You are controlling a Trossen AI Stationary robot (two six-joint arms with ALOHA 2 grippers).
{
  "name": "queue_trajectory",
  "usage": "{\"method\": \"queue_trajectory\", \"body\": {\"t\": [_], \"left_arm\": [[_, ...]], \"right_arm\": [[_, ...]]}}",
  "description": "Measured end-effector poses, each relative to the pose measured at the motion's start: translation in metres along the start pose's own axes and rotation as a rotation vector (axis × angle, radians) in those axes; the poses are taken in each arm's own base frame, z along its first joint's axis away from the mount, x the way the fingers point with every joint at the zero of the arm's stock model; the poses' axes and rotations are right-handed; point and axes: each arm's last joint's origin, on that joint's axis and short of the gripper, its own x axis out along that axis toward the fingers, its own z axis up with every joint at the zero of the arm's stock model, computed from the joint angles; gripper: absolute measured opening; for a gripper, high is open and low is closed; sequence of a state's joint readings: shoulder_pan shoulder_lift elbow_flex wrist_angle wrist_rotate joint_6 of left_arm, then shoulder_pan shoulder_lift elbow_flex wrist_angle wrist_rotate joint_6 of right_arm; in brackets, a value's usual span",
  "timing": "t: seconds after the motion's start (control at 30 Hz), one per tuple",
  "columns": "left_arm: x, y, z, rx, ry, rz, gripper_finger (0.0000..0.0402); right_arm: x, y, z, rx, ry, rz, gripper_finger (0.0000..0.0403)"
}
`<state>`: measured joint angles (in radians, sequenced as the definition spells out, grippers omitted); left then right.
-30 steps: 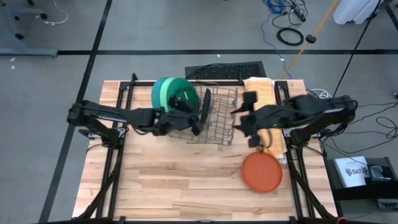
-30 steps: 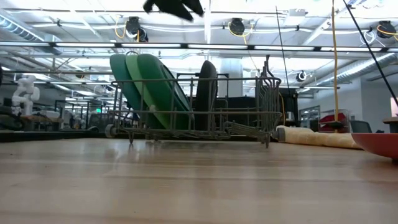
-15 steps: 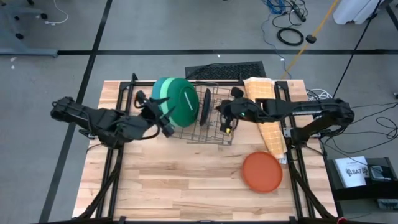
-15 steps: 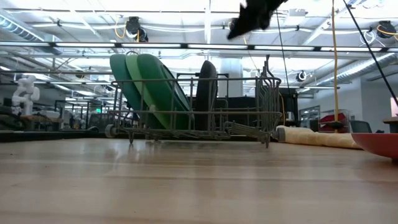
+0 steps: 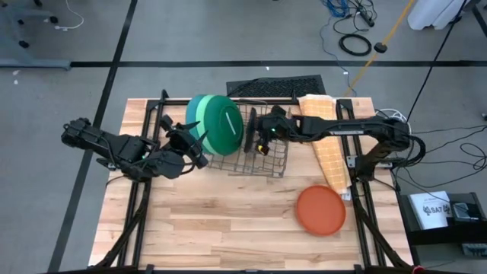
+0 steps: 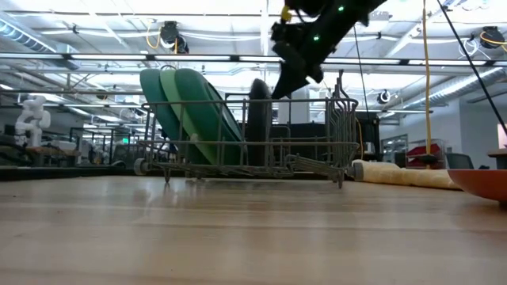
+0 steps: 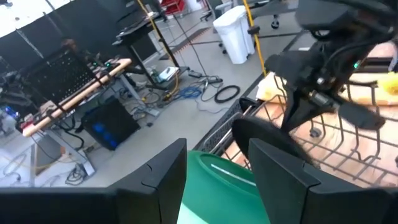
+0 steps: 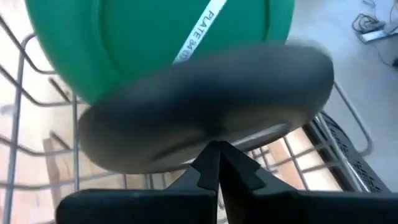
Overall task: Sort dishes
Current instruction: Put the black plate in the dishwasher rack, then put the orange plate in the dishwasher rack
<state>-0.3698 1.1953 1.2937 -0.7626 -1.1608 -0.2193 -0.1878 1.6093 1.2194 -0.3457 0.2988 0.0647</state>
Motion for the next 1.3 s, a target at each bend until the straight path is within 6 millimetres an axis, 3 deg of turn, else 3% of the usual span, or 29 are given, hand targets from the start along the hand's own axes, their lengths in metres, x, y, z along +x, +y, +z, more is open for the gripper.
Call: {"method": "queue_trajectory", "body": {"t": [0.2,0.4,0.53,0.67,0.8,0.9,1.1,1.3], "left_arm": [[0.002,-0.004,-0.007,-0.017,0.009,0.003,0.0185],[0.005,-0.008,-0.015,-0.044,0.021,0.011,0.0185],[0.006,-0.01,-0.019,-0.041,0.029,0.013,0.0185],[0.007,-0.012,-0.024,-0.027,0.035,0.015,0.0185],[0.01,-0.016,-0.032,-0.006,0.044,0.017,0.0185],[0.012,-0.02,-0.037,-0.006,0.045,0.015,0.0185],[0.013,-0.021,-0.035,-0.047,0.03,0.013,0.0185],[0.012,-0.022,-0.034,-0.057,0.026,0.001,0.0185]], "right_arm": [[0.026,0.005,0.022,-0.066,-0.074,0.06,0.0],[0.027,0.013,0.036,-0.185,-0.062,0.067,0.0],[-0.004,0.018,0.044,-0.254,-0.08,0.095,0.0],[-0.052,0.023,0.044,-0.321,-0.054,0.136,0.0],[-0.105,0.03,0.032,-0.359,0.001,0.199,0.0],[-0.132,0.038,0.014,-0.37,0.109,0.247,0.0],[-0.161,0.062,-0.025,-0.308,0.403,0.282,0.0],[-0.167,0.096,-0.06,-0.175,0.54,0.38,0.0]]}}
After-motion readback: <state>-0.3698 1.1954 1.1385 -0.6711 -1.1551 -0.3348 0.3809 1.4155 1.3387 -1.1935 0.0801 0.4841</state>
